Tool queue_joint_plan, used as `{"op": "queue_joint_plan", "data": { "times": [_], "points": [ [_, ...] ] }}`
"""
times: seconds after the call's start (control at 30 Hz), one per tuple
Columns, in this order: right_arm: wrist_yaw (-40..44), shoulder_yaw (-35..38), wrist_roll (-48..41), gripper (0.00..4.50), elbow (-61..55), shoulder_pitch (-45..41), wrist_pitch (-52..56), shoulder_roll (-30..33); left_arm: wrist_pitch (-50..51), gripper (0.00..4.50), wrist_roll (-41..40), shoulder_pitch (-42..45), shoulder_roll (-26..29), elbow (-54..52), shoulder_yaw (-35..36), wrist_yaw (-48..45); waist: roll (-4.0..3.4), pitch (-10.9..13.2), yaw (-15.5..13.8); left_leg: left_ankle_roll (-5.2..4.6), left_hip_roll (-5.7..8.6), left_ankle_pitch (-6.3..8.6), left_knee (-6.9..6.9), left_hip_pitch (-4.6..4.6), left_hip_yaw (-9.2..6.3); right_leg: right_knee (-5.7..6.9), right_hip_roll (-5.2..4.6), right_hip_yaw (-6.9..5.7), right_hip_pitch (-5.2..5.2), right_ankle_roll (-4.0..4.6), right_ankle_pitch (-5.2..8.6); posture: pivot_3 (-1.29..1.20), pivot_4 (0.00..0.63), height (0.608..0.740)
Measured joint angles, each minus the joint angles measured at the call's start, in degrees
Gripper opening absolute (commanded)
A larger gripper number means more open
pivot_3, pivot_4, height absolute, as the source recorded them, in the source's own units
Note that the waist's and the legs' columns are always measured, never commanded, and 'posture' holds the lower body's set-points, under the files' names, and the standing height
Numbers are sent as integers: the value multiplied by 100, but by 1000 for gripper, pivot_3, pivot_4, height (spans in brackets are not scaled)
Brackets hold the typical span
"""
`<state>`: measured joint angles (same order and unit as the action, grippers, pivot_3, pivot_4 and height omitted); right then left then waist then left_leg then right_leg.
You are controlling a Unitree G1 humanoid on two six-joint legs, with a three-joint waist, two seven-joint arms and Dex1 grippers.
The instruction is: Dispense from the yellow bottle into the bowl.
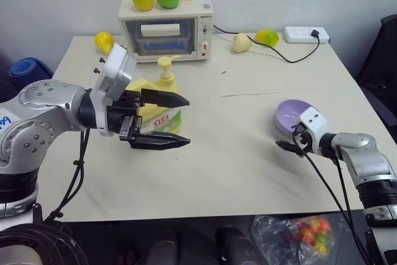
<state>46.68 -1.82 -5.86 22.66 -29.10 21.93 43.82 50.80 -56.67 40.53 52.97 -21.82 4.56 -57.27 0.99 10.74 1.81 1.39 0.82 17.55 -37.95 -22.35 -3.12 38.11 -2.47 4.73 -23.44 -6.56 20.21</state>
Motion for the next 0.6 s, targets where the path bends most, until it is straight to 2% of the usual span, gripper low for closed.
{"op": "queue_joint_plan", "data": {
  "times": [0.3,0.33,0.6],
  "points": [
    [-126,7,32,227,192,-142,-228,-133,-2,4500,83,17,-10,7,0,-46,0,0,-5,10,1,-6,-2,-1,2,9,-3,9,-5,-1,-1,0,150,740],
    [-163,27,83,69,217,-159,-314,-132,-2,4500,86,27,-10,9,0,-46,0,0,-6,10,2,-6,-3,-1,3,9,-4,9,-4,-1,-1,0,150,740],
    [25,-28,322,69,334,-216,-661,-122,-1,4500,94,58,-28,18,4,-29,3,-2,4,10,2,-6,-6,0,6,12,-2,9,-5,-2,-1,0,150,740]
  ]
}}
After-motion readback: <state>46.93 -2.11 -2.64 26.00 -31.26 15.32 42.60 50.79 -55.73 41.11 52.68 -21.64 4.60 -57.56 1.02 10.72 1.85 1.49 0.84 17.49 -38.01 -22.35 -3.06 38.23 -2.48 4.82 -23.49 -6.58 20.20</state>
